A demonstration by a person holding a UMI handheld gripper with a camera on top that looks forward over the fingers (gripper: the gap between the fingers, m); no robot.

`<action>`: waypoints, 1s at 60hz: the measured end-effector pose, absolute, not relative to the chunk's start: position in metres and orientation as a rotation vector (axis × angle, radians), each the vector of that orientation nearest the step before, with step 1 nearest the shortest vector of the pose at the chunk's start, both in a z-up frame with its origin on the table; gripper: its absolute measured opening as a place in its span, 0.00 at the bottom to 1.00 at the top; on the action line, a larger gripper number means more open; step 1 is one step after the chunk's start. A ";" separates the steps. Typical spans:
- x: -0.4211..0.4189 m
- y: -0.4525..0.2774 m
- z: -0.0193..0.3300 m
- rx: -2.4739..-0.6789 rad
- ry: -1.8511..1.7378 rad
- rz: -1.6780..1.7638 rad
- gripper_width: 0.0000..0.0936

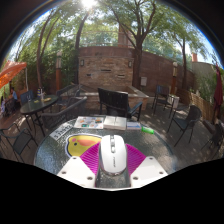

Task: Arrange mouse

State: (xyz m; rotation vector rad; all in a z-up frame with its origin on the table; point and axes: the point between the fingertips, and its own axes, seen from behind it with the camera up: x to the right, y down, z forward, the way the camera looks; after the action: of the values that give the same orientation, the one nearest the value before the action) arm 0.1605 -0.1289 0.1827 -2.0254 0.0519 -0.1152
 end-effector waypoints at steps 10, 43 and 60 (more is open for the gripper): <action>0.124 -0.021 0.213 -1.970 0.026 0.000 0.37; 0.036 0.053 0.002 -2.335 -0.159 0.071 0.85; 0.034 -0.025 0.112 -2.236 -0.183 0.007 0.92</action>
State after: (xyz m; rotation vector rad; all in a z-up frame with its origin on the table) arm 0.0338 -0.0247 0.1124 -2.2361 -0.1832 0.0068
